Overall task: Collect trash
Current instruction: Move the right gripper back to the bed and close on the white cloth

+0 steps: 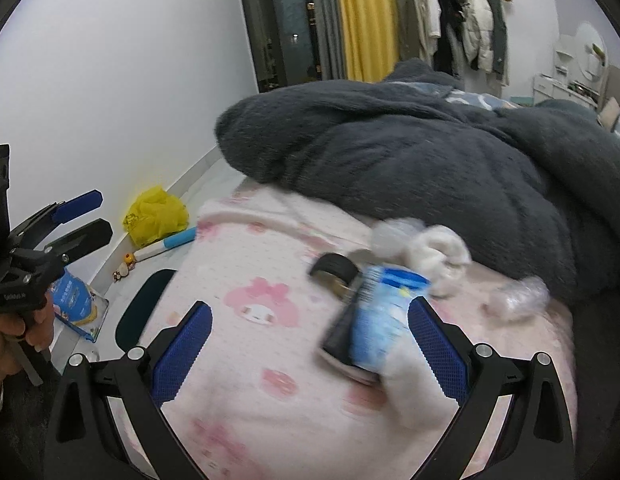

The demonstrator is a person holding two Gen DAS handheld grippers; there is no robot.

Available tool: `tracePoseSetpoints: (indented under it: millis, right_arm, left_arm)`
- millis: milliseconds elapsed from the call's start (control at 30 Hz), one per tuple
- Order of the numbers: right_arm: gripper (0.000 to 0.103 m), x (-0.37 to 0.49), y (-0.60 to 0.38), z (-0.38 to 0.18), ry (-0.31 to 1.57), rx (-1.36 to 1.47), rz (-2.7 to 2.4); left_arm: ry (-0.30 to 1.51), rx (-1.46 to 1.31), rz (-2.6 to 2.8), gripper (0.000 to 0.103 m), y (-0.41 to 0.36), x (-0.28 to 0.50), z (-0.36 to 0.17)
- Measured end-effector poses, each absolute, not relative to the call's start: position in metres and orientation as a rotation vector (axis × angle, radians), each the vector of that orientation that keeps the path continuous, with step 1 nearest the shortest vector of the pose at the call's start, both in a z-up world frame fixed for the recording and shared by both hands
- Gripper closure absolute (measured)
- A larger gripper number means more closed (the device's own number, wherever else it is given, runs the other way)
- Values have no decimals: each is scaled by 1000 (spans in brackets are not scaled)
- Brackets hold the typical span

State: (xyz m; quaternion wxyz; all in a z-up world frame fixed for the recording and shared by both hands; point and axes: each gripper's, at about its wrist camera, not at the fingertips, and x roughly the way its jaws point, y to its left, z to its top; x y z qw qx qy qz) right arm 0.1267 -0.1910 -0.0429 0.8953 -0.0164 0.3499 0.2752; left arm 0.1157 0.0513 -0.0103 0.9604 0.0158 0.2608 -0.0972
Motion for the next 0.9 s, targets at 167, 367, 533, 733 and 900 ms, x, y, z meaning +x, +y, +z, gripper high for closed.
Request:
tracePoseSetpoints:
  millis: [167,367,533,733,900]
  right_arm:
    - [4,131,-221,-52,754,-2,572]
    - [4,142,-244,-60,792,33,602]
    - [5,150,-252,-73,836,13,627]
    - [24,159,-259,-85,865,20,644]
    - [33,167,-263,-94,893,35,648]
  left_arm:
    - [542,32,-257,4,32,127,-17]
    - [561,45,-293,4,11,137,-23]
    - [576,77,-359,4,-7,143,-29]
    - [599,120,-438,4,-27,148,-37]
    - [604,169,-482,4,-44,160,-40]
